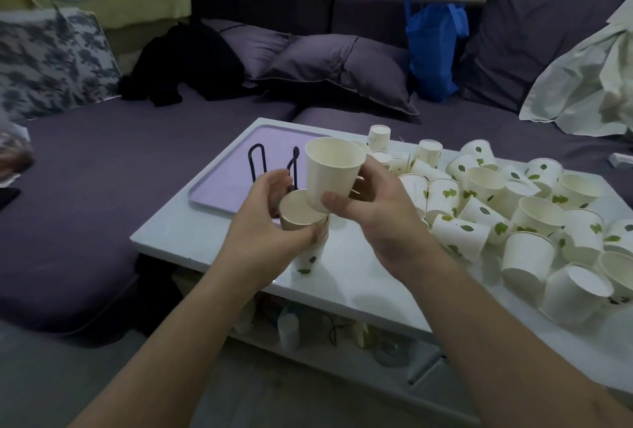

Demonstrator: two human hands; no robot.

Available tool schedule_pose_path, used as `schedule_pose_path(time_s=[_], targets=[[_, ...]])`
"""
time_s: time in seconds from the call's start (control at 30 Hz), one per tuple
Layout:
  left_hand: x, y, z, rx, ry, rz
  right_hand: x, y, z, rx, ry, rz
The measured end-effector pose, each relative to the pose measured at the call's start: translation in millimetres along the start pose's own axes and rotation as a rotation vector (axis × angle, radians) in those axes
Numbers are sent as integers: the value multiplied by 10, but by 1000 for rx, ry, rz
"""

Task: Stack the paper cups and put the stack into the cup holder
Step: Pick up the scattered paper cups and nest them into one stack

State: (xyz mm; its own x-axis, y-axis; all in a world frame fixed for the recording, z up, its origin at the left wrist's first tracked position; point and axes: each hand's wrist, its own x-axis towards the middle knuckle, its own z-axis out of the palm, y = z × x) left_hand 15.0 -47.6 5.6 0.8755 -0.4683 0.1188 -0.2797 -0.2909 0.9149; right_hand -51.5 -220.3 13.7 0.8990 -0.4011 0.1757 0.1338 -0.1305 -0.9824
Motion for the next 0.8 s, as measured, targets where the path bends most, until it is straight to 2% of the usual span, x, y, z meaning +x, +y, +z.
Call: schedule_pose_path(time_s=[0.17,0.37,0.53,0.6,0.7,0.8], targets=[[-55,10,-88,-22,70,101,24,69,205,-118,-53,4],[-28,-36,-65,49,64,-8,-14,123,189,-253,-107,67],[-40,16,-34,52,66,-9,-123,15,-88,-333,-96,60],[-84,59,-12,103,99,55,-171,-1,-279,-516,-16,63],[-185,160,49,170,170,237,-210,17,-594,-991,77,88],[-330,260,194,177,101,393,-251,92,-788,-1277,14,219]])
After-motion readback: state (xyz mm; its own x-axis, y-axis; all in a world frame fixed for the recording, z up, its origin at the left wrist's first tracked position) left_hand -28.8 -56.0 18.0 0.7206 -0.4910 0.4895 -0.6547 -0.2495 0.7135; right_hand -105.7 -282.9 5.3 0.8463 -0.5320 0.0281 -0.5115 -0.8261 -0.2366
